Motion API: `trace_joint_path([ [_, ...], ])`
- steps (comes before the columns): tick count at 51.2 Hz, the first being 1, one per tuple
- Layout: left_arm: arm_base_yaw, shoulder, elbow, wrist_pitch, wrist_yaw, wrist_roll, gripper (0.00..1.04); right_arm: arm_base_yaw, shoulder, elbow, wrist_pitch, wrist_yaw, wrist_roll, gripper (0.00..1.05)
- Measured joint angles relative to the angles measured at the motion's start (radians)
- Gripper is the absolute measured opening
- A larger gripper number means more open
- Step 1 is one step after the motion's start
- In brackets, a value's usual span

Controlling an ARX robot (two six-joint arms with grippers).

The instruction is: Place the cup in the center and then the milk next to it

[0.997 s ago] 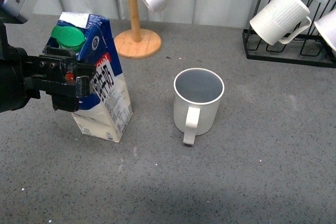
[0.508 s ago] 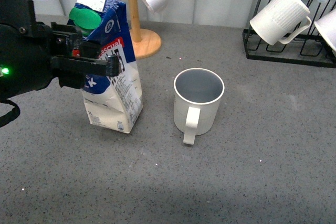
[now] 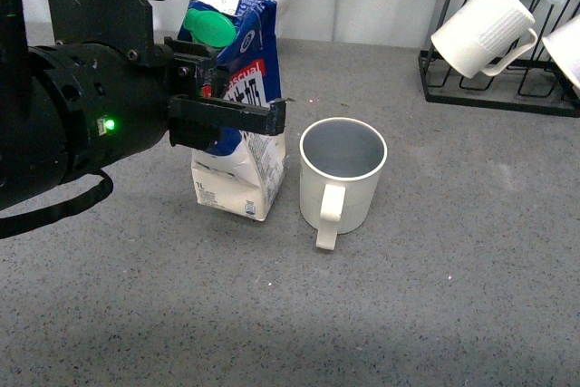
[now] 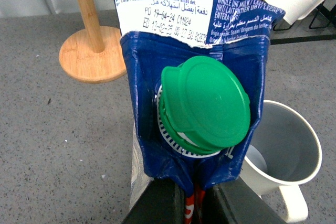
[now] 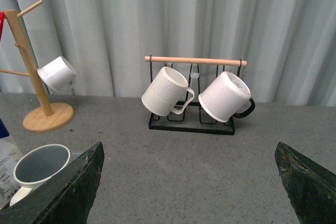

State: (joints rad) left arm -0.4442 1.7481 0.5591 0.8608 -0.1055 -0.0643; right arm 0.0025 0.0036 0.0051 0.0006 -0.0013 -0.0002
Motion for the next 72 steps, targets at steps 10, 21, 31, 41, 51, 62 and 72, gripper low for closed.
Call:
trace_joint_path([
  [10,-0.022,0.041,0.016,0.024,-0.021,0.003,0.05,0.000,0.000,0.000,0.000,0.000,0.000,0.95],
  [21,-0.037,0.067,0.028,0.028,-0.027,0.016,0.05,0.000,0.000,0.000,0.000,0.000,0.000,0.95],
  [31,-0.047,0.080,0.038,0.020,-0.026,0.014,0.18,0.000,0.000,0.000,0.000,0.000,0.000,0.95],
  [41,-0.047,0.042,0.039,0.001,-0.034,0.010,0.61,0.000,0.000,0.000,0.000,0.000,0.000,0.95],
  [51,-0.014,-0.072,0.055,-0.024,-0.031,-0.014,1.00,0.000,0.000,0.000,0.000,0.000,0.000,0.95],
  [62,0.103,-0.129,0.048,-0.054,-0.060,-0.048,0.98,0.000,0.000,0.000,0.000,0.000,0.000,0.95],
  [72,0.253,-0.248,-0.032,-0.083,-0.126,-0.044,0.98,0.000,0.000,0.000,0.000,0.000,0.000,0.95],
])
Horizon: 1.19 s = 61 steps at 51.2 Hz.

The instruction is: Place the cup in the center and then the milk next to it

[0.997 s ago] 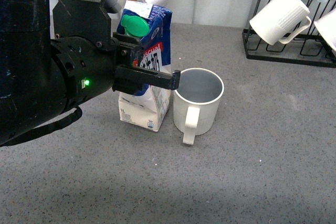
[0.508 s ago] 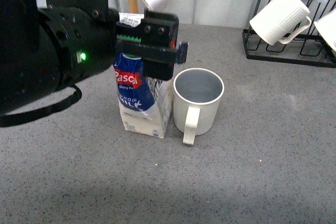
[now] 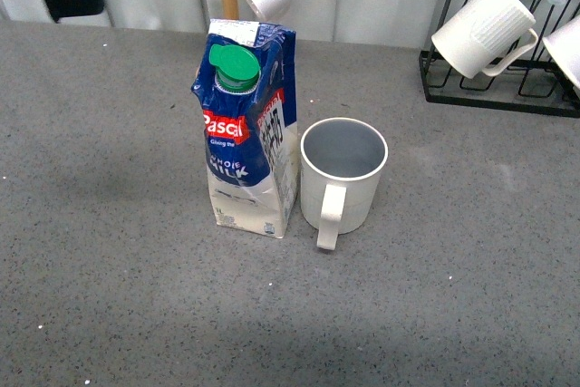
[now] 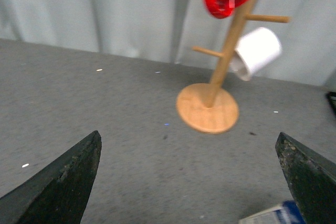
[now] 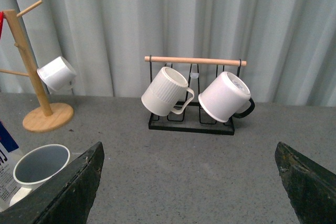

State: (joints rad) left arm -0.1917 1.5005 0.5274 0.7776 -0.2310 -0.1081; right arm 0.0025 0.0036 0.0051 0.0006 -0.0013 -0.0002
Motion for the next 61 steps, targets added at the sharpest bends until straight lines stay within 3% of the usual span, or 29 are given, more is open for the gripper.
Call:
trace_joint_path([
  [3,0.018,-0.007,-0.014,0.016,-0.005,0.016,0.97,0.000,0.000,0.000,0.000,0.000,0.000,0.95],
  [7,0.050,-0.017,-0.121,0.262,0.088,0.069,0.77,0.000,0.000,0.000,0.000,0.000,0.000,0.95],
  [9,0.058,-0.048,-0.162,0.291,0.105,0.080,0.68,0.000,0.000,0.000,0.000,0.000,0.000,0.95],
  [21,0.095,-0.154,-0.301,0.346,0.137,0.093,0.33,0.000,0.000,0.000,0.000,0.000,0.000,0.95],
  [31,0.119,-0.268,-0.387,0.299,0.159,0.095,0.04,0.000,0.000,0.000,0.000,0.000,0.000,0.95],
  [37,0.168,-0.352,-0.420,0.251,0.225,0.101,0.04,0.000,0.000,0.000,0.000,0.000,0.000,0.95],
  [61,0.189,-0.672,-0.499,0.011,0.229,0.101,0.04,0.000,0.000,0.000,0.000,0.000,0.000,0.95],
])
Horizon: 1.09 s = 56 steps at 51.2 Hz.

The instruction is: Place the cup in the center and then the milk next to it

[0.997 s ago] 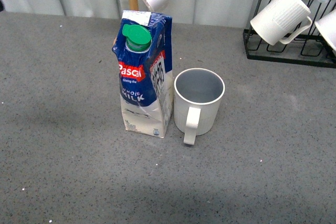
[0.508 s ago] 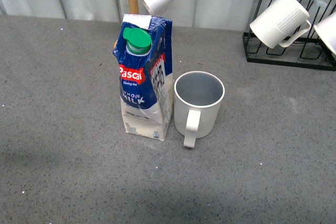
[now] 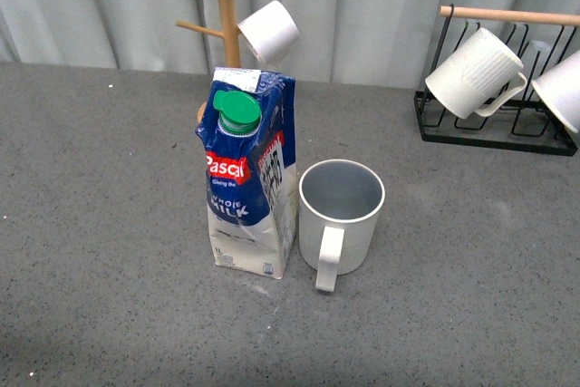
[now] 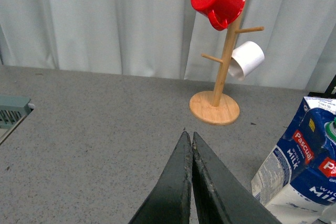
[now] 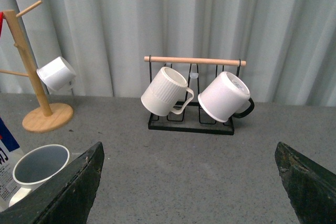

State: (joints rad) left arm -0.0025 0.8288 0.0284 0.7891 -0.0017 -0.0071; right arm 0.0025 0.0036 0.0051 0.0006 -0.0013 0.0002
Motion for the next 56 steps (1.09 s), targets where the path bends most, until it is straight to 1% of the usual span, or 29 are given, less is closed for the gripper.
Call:
trace_joint_path([
  [14,0.000,-0.243,-0.009,-0.213,0.001,0.000,0.04,0.000,0.000,0.000,0.000,0.000,0.000,0.95],
  [25,0.000,-0.365,-0.009,-0.327,0.001,0.000,0.04,0.000,0.000,0.000,0.000,0.000,0.000,0.95],
  [56,0.000,-0.585,-0.009,-0.541,0.001,0.000,0.04,0.000,0.000,0.000,0.000,0.000,0.000,0.95],
])
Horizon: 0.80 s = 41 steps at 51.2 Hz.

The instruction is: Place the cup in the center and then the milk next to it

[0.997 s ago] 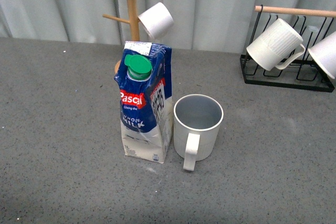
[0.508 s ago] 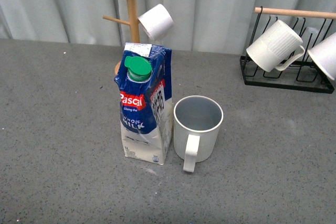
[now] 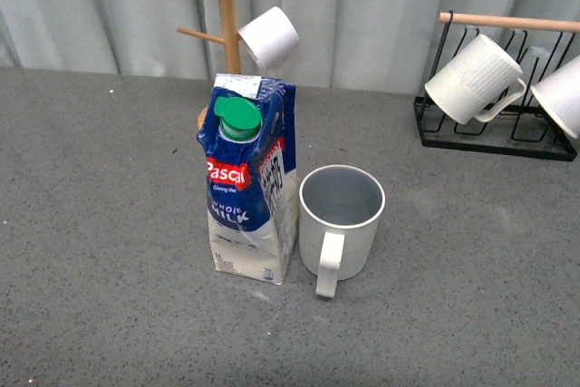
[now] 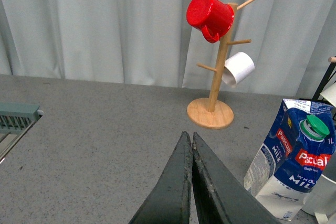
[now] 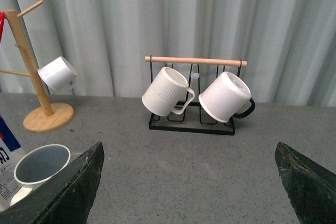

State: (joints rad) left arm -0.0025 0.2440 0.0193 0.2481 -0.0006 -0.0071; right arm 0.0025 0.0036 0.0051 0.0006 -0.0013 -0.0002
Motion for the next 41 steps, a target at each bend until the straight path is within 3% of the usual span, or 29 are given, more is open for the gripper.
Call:
trace_joint_path([
  [16,0.000,-0.069,0.000,-0.069,0.000,0.000,0.04,0.000,0.000,0.000,0.000,0.000,0.000,0.95],
  [22,0.000,-0.198,0.000,-0.230,0.001,0.000,0.04,0.000,0.000,0.000,0.000,0.000,0.000,0.95],
  [28,0.000,-0.238,0.000,-0.244,0.001,0.000,0.04,0.000,0.000,0.000,0.000,0.000,0.000,0.95],
  [41,0.000,-0.239,0.000,-0.248,0.001,0.000,0.43,0.000,0.000,0.000,0.000,0.000,0.000,0.95],
])
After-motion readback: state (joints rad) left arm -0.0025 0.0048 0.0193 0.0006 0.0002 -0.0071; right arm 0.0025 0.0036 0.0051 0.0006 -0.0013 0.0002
